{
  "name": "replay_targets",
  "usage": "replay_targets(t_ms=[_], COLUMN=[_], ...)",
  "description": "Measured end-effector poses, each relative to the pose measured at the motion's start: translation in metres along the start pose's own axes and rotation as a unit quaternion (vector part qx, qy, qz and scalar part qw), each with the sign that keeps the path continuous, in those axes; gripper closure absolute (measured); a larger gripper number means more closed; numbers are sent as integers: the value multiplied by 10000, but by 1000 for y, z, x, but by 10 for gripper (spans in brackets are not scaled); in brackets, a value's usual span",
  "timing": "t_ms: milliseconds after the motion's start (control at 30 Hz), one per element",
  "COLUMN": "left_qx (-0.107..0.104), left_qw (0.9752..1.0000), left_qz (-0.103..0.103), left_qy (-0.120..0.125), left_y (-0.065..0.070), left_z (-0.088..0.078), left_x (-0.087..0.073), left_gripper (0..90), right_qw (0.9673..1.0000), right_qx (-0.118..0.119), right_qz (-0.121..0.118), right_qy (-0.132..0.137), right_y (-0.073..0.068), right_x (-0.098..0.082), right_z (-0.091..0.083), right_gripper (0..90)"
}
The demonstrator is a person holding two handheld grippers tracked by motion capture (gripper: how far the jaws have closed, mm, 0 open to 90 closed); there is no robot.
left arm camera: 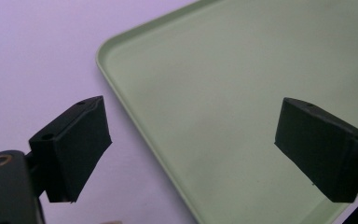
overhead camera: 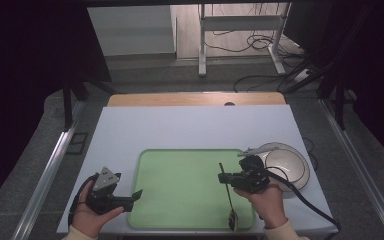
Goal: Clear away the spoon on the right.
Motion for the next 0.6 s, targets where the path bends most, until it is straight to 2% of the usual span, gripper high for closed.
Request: replay_targets(t_ms=[33,300,400,467,600], left_qx=[-4,-21,-30,-52,-70], left_qw=[10000,10000,10000,10000,10000], left_qz=[5,-2,-9,16,28], left_qy=[-9,-19,-20,-47,-65], left_y=[0,0,1,1,1], left_z=[0,1,2,2,3], left_x=[0,-1,-1,-1,-1], left_gripper=[100,100,100,99,99], right_qw=[9999,9992,9983,9981,9959], right_qx=[-81,-186,-385,-421,-683], right_qz=[12,278,346,358,413], right_qy=[-92,-216,-266,-286,-427], right_y=[2,18,24,26,35], right_x=[-2,-5,-5,-5,-9], right_z=[8,27,35,38,50], right_gripper=[879,870,831,830,778])
Point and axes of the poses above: each handheld gripper's, and its own axes: z roughly forward along the jaws, x roughly out of its top, y roughly to its right, the point moved 2 cm from there along z, roughly forward along the jaws, and after that the axes turned 13 degrees about z, right-handed, at the moved point
